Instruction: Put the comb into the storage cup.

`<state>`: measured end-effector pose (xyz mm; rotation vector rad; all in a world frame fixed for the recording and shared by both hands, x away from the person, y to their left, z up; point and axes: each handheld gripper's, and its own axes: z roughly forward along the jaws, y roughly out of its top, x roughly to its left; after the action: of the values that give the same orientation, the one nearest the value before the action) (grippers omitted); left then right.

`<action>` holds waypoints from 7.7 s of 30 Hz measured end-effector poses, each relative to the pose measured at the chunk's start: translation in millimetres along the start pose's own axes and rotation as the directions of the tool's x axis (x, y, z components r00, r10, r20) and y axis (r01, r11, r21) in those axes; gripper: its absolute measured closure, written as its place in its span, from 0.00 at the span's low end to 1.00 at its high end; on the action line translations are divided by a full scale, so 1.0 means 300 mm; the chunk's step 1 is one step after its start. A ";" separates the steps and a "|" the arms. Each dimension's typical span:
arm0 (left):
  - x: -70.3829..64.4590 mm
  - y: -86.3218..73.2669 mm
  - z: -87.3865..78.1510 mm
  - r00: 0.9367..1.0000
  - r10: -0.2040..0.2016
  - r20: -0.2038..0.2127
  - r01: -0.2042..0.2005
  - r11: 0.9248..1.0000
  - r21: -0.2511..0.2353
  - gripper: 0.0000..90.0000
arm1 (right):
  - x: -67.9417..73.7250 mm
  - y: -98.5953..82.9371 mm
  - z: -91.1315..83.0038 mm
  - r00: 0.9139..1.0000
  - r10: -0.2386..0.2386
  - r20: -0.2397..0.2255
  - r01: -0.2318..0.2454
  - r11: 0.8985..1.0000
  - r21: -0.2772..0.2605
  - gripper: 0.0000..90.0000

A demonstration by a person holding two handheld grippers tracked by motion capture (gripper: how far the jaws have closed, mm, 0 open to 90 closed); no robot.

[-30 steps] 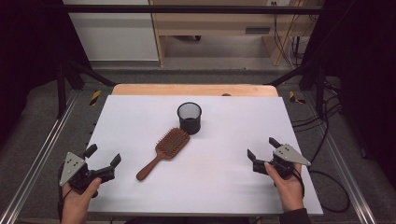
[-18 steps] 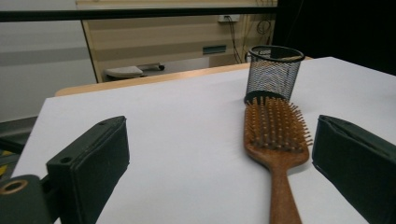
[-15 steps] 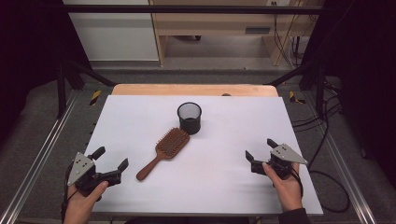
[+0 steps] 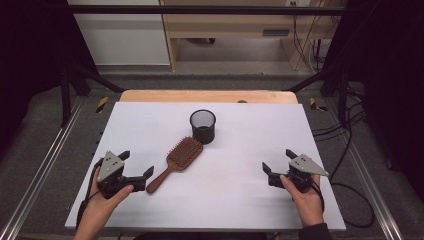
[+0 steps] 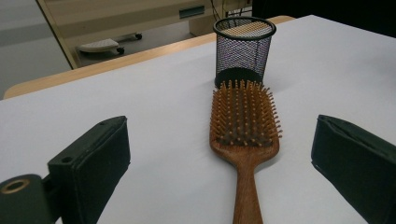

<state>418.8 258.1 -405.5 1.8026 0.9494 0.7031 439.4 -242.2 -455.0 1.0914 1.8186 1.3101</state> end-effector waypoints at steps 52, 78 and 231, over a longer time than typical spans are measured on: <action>-0.077 0.019 0.258 0.995 0.071 0.076 -0.092 0.935 0.341 0.07 | 0.022 -0.003 0.012 0.999 -0.026 -0.031 0.027 0.999 0.025 0.05; -0.090 0.000 0.301 0.993 0.087 0.077 -0.111 0.898 0.425 0.07 | 0.018 -0.003 0.009 0.999 -0.012 -0.031 0.013 1.000 0.023 0.05; -0.093 -0.045 0.275 0.964 0.104 0.245 -0.241 0.729 0.640 0.79 | 0.027 -0.010 0.023 0.998 -0.011 -0.068 0.015 0.998 0.060 0.04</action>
<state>465.0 198.8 -451.3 2.5731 0.9764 0.2834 441.0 -232.4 -460.1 1.0767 1.9231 1.3060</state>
